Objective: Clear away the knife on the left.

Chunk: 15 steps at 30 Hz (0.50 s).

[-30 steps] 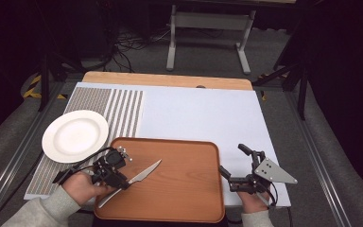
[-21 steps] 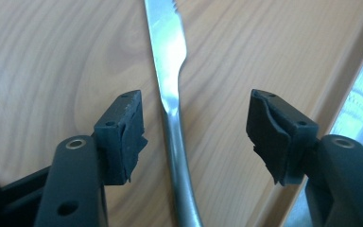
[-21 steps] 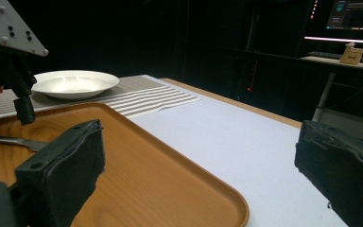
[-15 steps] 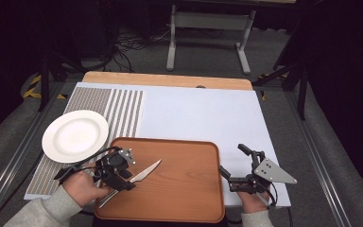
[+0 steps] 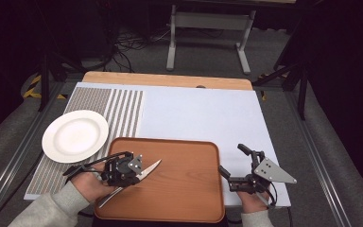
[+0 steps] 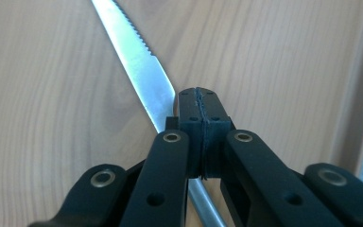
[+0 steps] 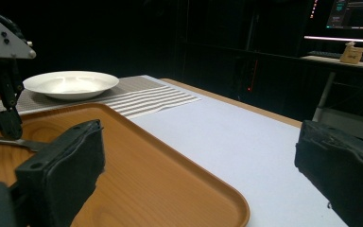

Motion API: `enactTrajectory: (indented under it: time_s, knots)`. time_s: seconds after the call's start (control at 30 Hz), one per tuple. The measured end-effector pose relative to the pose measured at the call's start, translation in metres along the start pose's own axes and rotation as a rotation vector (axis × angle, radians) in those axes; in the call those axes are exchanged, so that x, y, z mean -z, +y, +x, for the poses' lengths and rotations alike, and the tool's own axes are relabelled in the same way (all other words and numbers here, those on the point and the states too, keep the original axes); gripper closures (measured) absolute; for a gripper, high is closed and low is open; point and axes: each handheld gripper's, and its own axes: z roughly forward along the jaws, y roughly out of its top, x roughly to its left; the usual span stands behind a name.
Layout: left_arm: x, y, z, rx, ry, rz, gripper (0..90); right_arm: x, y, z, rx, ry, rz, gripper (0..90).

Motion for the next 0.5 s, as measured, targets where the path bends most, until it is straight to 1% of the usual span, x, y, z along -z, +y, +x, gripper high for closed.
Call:
enactTrajectory:
  time_s: [0.03, 0.07, 0.13, 0.23, 0.27, 0.33, 0.4, 0.47, 0.5]
  knots:
    - [-0.002, 0.001, 0.001, -0.014, -0.008, 0.020, 89.7, 0.000, 0.000, 0.000, 0.001, -0.001, 0.000, 2.8]
    - [-0.004, 0.002, 0.000, -0.031, -0.002, 0.033, 89.7, 0.000, 0.000, 0.000, 0.000, -0.002, 0.001, 2.9]
    - [-0.005, 0.002, 0.000, -0.026, -0.007, 0.043, 89.7, 0.000, 0.000, 0.000, -0.005, -0.003, 0.002, 2.9]
    - [-0.008, 0.003, 0.001, -0.032, -0.013, 0.051, 89.7, 0.000, 0.000, 0.000, -0.007, -0.003, 0.002, 2.9]
    - [-0.009, 0.003, 0.001, -0.041, -0.013, 0.057, 89.7, 0.000, 0.000, 0.000, -0.004, -0.002, 0.000, 2.9]
    - [-0.010, 0.003, 0.001, -0.042, -0.017, 0.057, 89.7, 0.000, 0.000, 0.000, -0.001, -0.002, -0.001, 2.9]
    - [-0.012, 0.004, 0.001, -0.043, -0.016, 0.066, 89.8, 0.000, 0.000, 0.000, -0.005, -0.003, 0.003, 3.0]
    - [-0.014, 0.005, 0.001, -0.036, -0.001, 0.084, 89.8, 0.000, 0.000, 0.000, -0.004, -0.002, 0.004, 3.0]
    - [-0.014, 0.005, 0.001, -0.036, -0.001, 0.084, 89.8, 0.000, 0.000, 0.000, -0.004, -0.002, 0.004, 3.0]
